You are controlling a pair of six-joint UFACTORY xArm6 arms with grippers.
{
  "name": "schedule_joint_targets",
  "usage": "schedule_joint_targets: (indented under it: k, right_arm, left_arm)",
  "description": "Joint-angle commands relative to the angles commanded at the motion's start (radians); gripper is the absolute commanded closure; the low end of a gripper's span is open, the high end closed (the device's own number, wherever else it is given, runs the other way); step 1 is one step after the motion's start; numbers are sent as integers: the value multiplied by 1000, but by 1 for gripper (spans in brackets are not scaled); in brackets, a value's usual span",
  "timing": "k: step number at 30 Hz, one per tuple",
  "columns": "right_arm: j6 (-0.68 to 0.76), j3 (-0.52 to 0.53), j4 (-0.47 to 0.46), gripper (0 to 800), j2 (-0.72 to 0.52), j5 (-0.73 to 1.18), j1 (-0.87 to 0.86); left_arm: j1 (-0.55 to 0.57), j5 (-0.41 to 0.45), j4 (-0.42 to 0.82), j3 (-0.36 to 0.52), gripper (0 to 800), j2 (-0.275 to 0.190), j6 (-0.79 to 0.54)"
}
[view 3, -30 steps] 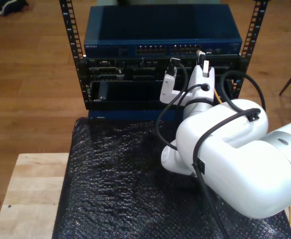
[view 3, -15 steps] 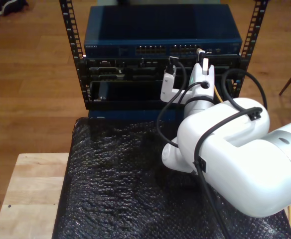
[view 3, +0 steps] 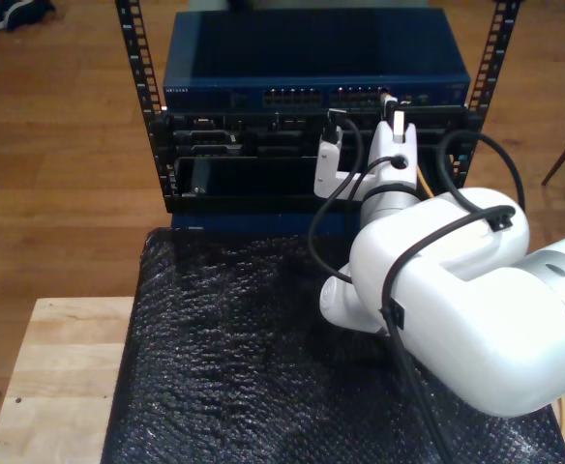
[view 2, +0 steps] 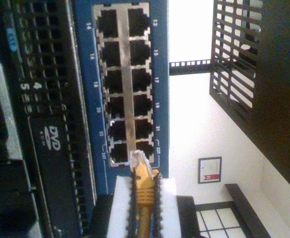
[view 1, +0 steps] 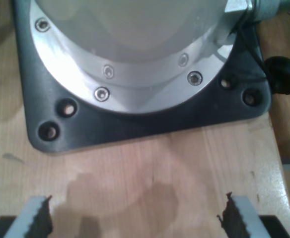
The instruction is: Grab the cable and plug it in
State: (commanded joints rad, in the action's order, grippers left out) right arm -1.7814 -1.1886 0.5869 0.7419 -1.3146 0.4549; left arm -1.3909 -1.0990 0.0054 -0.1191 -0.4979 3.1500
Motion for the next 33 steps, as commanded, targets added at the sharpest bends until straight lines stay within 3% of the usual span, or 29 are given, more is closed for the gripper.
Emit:
schedule_joint_targets:
  k: [33]
  right_arm:
    - [0,-2,-25,800,-2,3,-6]
  left_arm:
    - [0,-2,0,0,0,0,0]
